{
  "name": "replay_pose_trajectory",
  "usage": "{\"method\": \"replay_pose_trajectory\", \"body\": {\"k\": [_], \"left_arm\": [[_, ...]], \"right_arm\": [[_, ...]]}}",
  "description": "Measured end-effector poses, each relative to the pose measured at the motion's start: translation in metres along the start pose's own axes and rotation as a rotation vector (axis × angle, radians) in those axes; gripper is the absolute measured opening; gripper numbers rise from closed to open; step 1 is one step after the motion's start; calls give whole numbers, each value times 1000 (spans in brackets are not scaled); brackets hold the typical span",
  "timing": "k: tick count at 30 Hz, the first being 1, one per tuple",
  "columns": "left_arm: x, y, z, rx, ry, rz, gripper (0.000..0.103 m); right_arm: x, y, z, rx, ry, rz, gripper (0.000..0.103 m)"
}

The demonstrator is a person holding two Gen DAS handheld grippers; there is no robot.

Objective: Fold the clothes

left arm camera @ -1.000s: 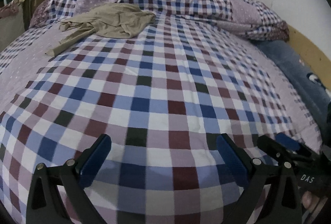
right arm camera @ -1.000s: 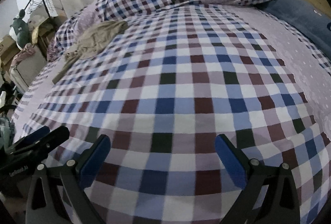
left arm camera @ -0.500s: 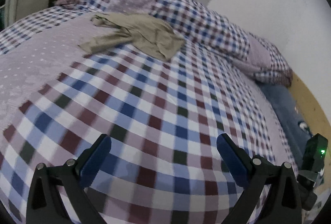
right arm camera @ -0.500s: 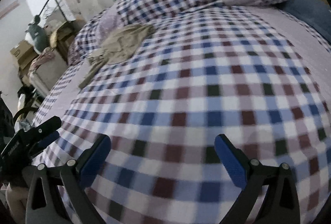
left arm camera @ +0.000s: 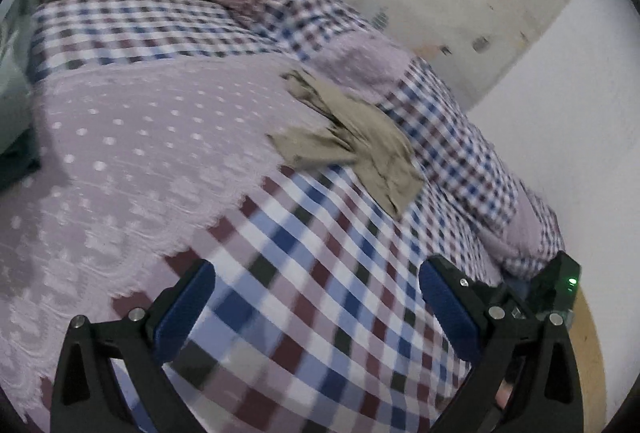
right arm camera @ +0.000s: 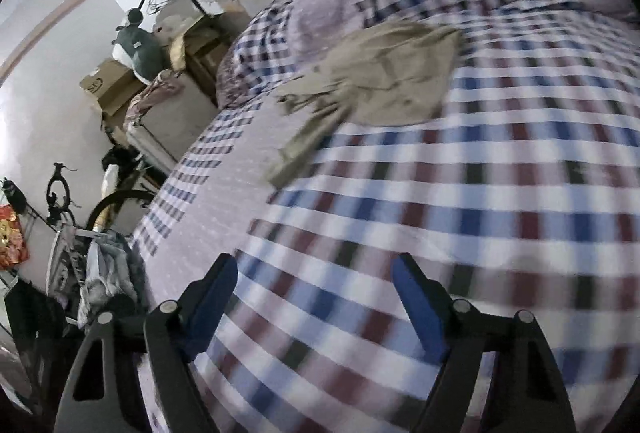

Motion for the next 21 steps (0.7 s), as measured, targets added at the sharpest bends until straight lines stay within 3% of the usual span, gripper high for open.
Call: {"method": "replay_pose_trajectory", "body": {"k": [11, 21], "left_arm": [[53, 29, -2, -44, 79, -141, 103], [70, 39, -7, -61, 66, -216, 103]], "right_arm": [[47, 37, 112, 69, 57, 30, 80], [56, 63, 191, 110, -36, 44, 65]]}}
Point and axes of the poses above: each gripper's, at about its wrist camera, not at the fingertips, and z roughly the way its jaws point, x to its left, y to its top, the point moved 4 cm from there along z, roughly the way its jaws point, and after that the axes turned 4 degrees about -y, right-handed, at the moved point
